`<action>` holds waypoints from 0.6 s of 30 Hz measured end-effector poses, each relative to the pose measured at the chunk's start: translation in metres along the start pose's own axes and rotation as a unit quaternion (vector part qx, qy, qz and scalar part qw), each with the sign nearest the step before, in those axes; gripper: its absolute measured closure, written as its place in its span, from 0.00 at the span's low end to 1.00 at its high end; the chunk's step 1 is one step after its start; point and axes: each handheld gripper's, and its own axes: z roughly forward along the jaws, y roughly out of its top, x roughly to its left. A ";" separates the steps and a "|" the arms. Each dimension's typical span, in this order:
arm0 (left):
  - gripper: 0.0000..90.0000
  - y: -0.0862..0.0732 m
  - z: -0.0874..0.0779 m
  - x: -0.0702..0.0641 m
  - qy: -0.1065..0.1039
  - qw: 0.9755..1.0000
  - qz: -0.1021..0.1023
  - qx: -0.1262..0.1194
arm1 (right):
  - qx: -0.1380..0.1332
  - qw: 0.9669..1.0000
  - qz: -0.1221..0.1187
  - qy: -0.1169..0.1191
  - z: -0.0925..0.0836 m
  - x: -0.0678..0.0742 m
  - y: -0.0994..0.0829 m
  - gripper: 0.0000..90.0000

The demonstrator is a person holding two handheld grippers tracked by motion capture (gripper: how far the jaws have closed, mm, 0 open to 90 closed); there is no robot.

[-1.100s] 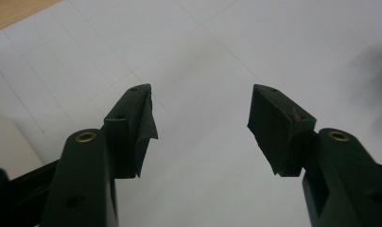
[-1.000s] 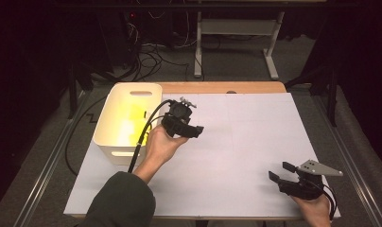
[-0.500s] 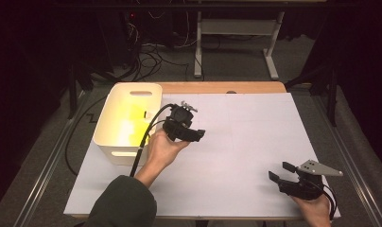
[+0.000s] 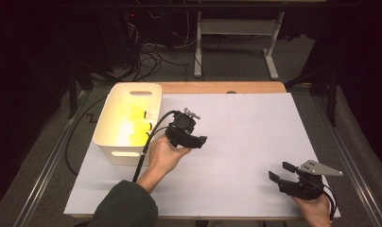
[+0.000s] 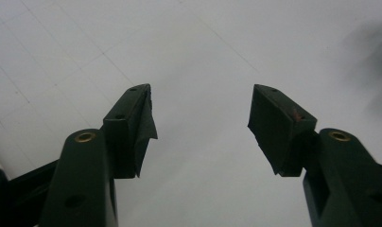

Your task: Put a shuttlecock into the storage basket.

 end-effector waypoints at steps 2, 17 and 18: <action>0.46 -0.002 0.001 0.000 0.000 1.000 0.000 0.000 | 0.000 1.000 0.000 0.000 0.000 0.000 0.000 0.34; 0.46 -0.015 0.006 -0.003 -0.004 1.000 0.001 0.001 | 0.000 1.000 0.000 0.000 0.000 0.000 0.000 0.34; 0.46 -0.016 0.006 -0.003 -0.004 1.000 0.001 0.001 | 0.000 1.000 0.000 0.000 0.000 0.000 0.000 0.34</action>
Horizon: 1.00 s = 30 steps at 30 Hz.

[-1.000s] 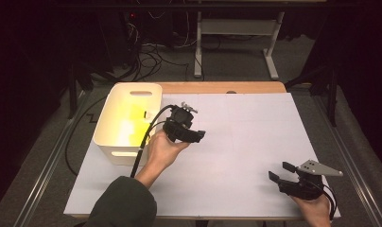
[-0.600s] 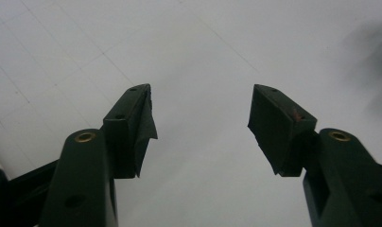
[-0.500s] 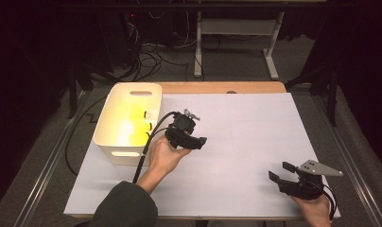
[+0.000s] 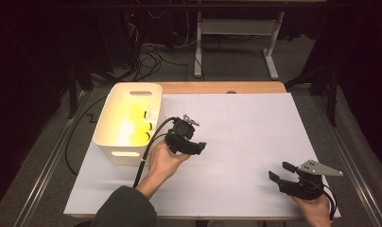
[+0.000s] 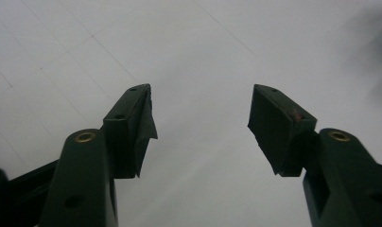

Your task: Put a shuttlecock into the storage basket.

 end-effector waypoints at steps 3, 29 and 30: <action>0.46 -0.003 0.000 -0.001 0.001 1.000 0.002 -0.001 | 0.000 1.000 0.001 0.000 0.000 0.000 0.000 0.34; 0.46 -0.030 0.002 -0.002 0.005 1.000 0.011 0.001 | 0.001 1.000 0.003 0.000 0.000 0.000 0.000 0.34; 0.46 -0.031 0.002 -0.002 0.003 1.000 0.010 -0.001 | 0.001 1.000 0.003 0.000 0.000 0.000 0.000 0.34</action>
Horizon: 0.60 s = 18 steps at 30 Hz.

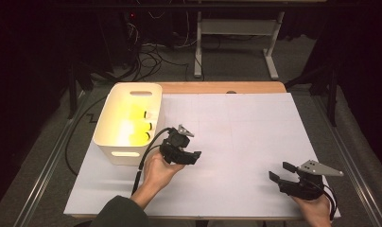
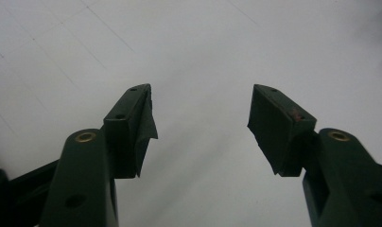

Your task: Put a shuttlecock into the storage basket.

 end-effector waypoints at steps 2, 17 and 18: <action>0.46 -0.002 0.000 0.000 -0.001 1.000 0.000 0.000 | 0.000 1.000 0.000 0.000 0.000 0.000 0.000 0.34; 0.46 -0.022 0.000 0.002 -0.003 1.000 -0.004 0.002 | 0.001 1.000 0.000 0.000 0.000 0.000 0.000 0.34; 0.46 -0.023 0.000 0.002 -0.002 1.000 -0.005 0.002 | 0.001 1.000 0.000 -0.001 0.000 0.000 0.000 0.34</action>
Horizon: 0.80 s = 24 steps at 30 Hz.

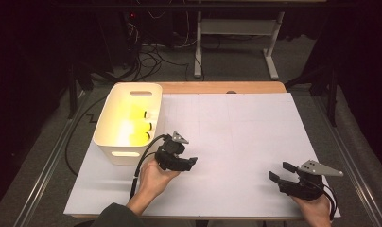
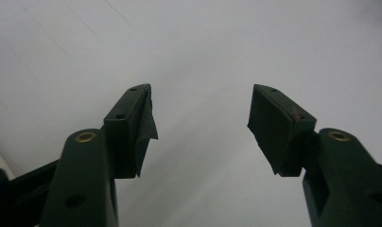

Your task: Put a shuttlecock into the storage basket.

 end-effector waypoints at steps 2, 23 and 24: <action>0.46 -0.002 0.000 0.000 -0.001 1.000 0.000 0.001 | -0.001 1.000 0.000 0.000 0.000 0.000 0.000 0.34; 0.46 -0.022 -0.008 0.000 -0.004 1.000 -0.005 -0.007 | 0.000 1.000 -0.001 0.000 0.000 0.000 0.000 0.34; 0.46 -0.023 -0.009 0.000 -0.003 1.000 -0.005 -0.007 | 0.000 1.000 -0.001 0.000 0.000 0.000 0.000 0.34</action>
